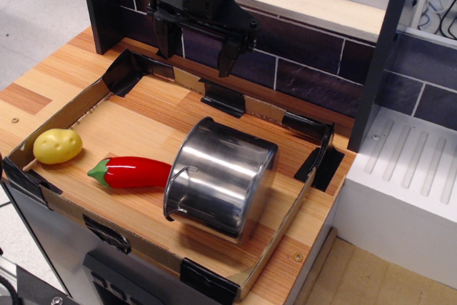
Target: Upright metal pot
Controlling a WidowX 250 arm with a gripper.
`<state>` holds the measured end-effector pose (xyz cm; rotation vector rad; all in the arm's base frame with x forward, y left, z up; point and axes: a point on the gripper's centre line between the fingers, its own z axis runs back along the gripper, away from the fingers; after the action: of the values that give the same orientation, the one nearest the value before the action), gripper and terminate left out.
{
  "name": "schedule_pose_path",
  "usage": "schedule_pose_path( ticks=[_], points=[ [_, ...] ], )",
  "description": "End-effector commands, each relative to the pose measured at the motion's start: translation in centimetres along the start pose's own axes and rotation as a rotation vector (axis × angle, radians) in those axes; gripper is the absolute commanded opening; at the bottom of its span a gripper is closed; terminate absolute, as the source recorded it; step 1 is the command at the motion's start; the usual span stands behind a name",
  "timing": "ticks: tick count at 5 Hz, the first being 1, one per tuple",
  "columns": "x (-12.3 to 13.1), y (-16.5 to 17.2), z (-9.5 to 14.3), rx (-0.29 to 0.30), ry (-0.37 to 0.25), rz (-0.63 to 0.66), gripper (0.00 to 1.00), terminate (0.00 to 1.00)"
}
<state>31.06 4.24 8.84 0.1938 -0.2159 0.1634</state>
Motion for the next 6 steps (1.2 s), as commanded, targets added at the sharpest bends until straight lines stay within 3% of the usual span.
schedule_pose_path(
  ticks=[1,2,3,4,5,6],
  points=[
    [0.0,0.0,0.0,0.000,0.000,0.000,1.00,0.00],
    [0.2,-0.5,4.4,-0.071,-0.047,-0.032,1.00,0.00],
    [-0.3,-0.1,7.7,-0.210,-0.064,-0.069,1.00,0.00],
    [-2.7,0.5,10.8,-0.396,-0.073,-0.157,1.00,0.00],
    [-6.2,0.4,11.1,-0.502,-0.020,-0.276,1.00,0.00],
    [-9.0,0.4,9.9,-0.519,-0.037,-0.315,1.00,0.00]
  ],
)
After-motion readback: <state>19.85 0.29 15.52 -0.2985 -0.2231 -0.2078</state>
